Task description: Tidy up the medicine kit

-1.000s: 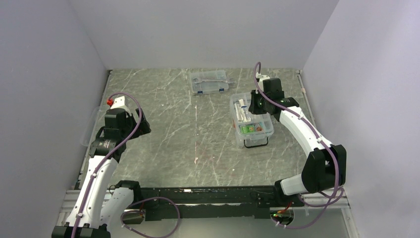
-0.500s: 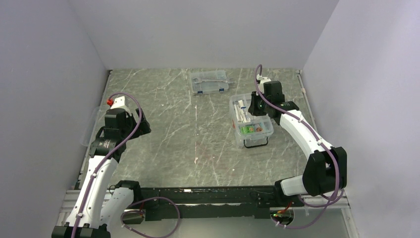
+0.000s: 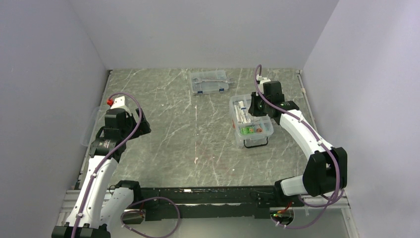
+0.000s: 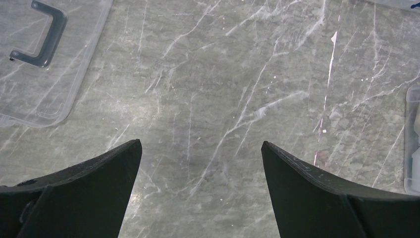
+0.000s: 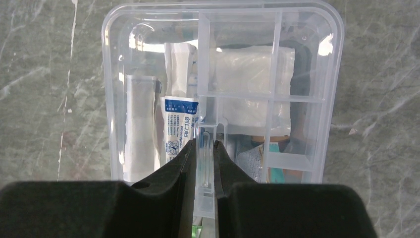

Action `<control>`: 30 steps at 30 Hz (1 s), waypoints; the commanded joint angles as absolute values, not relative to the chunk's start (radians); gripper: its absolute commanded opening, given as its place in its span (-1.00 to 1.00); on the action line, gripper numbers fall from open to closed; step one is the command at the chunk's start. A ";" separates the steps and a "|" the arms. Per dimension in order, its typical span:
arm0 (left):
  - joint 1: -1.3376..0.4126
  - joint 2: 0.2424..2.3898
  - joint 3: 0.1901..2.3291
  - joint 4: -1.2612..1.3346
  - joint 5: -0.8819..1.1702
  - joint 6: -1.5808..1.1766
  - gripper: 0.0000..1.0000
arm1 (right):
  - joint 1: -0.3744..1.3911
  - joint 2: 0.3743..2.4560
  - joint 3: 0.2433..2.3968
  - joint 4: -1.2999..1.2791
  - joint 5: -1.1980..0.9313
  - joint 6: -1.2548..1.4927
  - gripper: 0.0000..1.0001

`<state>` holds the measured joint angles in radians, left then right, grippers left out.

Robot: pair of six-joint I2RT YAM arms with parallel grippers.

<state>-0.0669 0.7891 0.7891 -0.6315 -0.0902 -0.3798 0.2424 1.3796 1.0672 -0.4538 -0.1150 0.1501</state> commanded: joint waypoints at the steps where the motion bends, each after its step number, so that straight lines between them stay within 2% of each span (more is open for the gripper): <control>1: -0.069 0.775 0.787 -0.591 -0.076 -0.377 0.97 | 0.265 1.374 1.095 -0.581 -0.148 0.155 -1.00; 16: -0.069 0.776 0.787 -0.591 -0.075 -0.377 0.97 | 0.276 1.415 1.061 -0.565 -0.164 0.159 -0.99; 22: -0.069 0.778 0.787 -0.590 -0.076 -0.377 0.97 | 0.276 1.401 1.098 -0.576 -0.148 0.166 -0.50; 30: -0.069 0.781 0.786 -0.590 -0.074 -0.377 0.97 | 0.275 1.387 1.190 -0.633 -0.079 0.168 -0.09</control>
<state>-0.0669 0.7887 0.7891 -0.6315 -0.0902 -0.3798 0.2745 1.4021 1.1061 -0.6018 -0.1280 0.1612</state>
